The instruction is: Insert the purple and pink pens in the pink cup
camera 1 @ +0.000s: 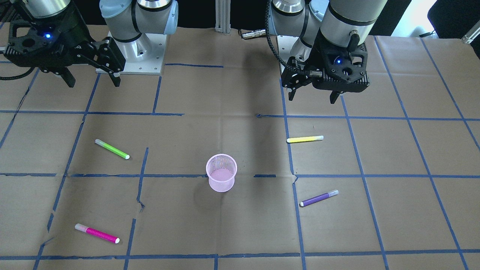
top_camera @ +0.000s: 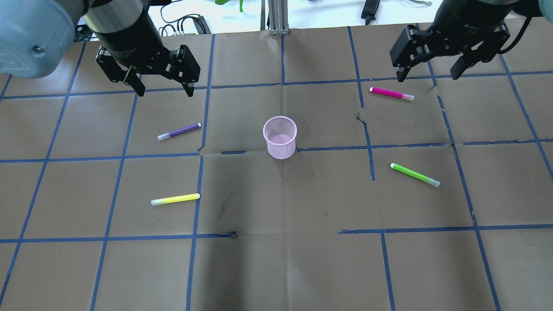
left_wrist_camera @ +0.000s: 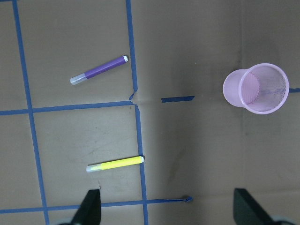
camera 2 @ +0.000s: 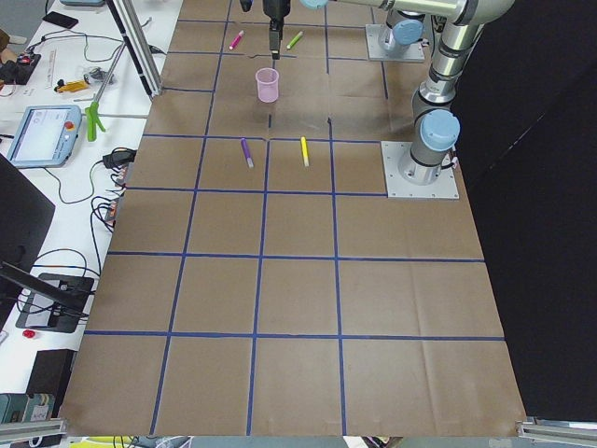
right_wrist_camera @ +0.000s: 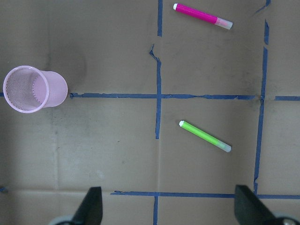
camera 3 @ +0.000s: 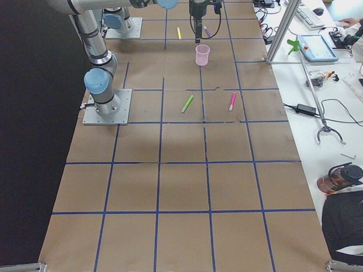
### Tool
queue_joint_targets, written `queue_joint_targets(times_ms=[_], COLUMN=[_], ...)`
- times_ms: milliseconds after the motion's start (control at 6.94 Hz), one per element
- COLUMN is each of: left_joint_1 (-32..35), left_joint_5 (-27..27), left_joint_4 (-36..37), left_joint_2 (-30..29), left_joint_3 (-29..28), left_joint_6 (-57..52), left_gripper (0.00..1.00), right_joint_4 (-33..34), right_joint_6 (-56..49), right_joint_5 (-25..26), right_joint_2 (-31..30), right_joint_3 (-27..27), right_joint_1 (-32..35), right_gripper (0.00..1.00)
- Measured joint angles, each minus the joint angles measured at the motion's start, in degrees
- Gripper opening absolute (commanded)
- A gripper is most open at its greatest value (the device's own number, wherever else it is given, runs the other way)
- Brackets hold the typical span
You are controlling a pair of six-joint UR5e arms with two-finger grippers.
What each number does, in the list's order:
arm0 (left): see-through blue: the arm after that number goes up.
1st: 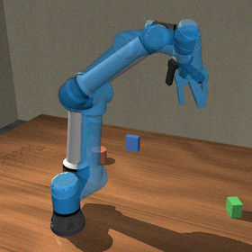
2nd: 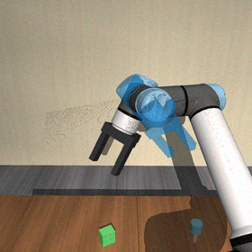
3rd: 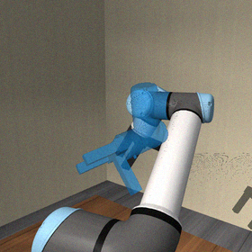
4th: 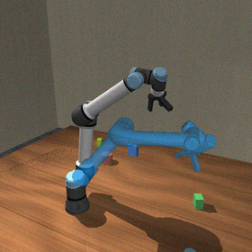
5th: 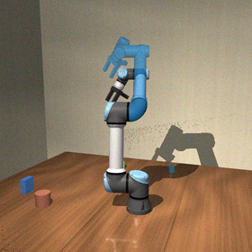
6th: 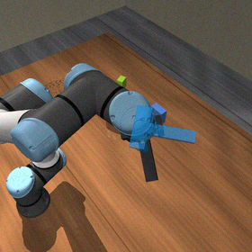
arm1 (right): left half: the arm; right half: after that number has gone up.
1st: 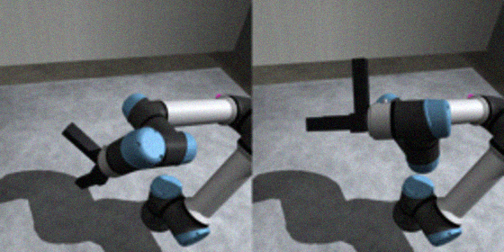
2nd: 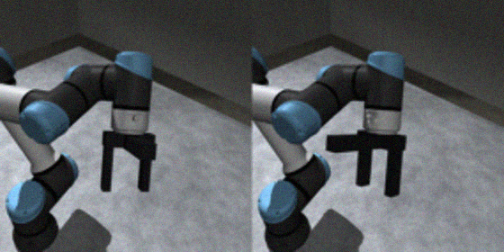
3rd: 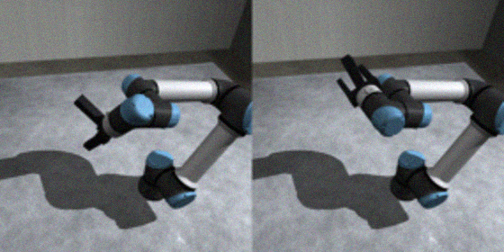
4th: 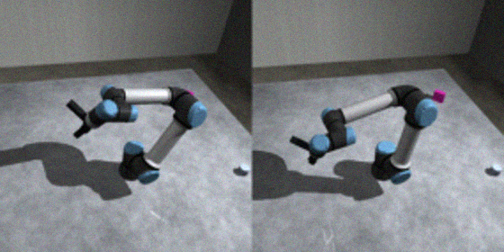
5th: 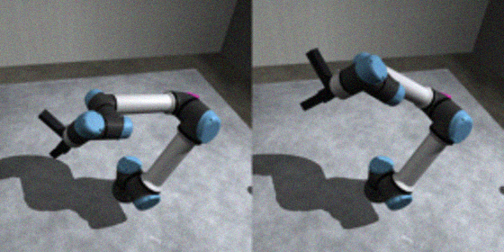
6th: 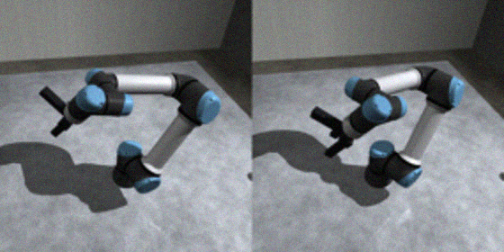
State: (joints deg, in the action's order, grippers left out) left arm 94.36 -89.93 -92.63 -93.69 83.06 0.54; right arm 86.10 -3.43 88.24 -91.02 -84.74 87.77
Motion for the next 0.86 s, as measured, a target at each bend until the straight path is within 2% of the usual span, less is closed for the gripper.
queue_joint_targets(times_ms=[576, 864], left_joint_1=[-0.1, -0.1], left_joint_5=[0.0, -0.2], left_joint_4=[0.0, -0.1], left_joint_2=[-0.1, -0.2], left_joint_3=[0.1, -0.1], left_joint_6=[0.0, -0.9], left_gripper=[0.98, 0.98], right_joint_4=[0.1, 0.6], right_joint_6=[-0.3, -5.0], right_joint_5=[0.0, 0.0], right_joint_2=[0.0, 0.2], right_joint_3=[-0.4, -0.3], right_joint_1=[0.0, 0.0], right_gripper=[1.00, 1.00])
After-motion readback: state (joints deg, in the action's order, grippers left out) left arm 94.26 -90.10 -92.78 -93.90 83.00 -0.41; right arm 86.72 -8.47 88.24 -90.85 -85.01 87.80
